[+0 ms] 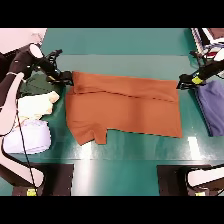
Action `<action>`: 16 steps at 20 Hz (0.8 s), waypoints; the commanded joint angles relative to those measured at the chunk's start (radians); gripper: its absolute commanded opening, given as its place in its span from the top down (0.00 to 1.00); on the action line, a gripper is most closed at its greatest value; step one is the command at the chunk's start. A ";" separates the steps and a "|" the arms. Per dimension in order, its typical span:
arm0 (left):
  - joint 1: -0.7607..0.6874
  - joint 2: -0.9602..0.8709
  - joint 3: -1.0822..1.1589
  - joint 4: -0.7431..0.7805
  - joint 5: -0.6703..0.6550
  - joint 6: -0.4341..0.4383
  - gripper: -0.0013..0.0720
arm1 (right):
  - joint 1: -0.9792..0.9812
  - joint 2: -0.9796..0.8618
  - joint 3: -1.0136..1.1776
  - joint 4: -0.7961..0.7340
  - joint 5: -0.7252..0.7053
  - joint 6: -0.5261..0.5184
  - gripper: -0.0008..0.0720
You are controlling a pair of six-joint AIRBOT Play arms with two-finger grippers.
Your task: Fold the shirts.
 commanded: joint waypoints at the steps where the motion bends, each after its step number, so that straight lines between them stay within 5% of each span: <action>1: 0.010 0.163 -0.160 0.062 -0.034 0.003 0.24 | -0.029 0.132 -0.108 0.040 0.028 -0.014 0.54; 9: 0.010 0.685 -1.006 -0.093 0.169 -0.009 0.24 | -0.089 0.491 -0.506 0.041 -0.032 -0.014 0.54; 16: 0.010 0.737 -1.193 -0.304 0.348 0.015 0.24 | -0.088 0.580 -0.563 0.042 -0.066 -0.014 0.54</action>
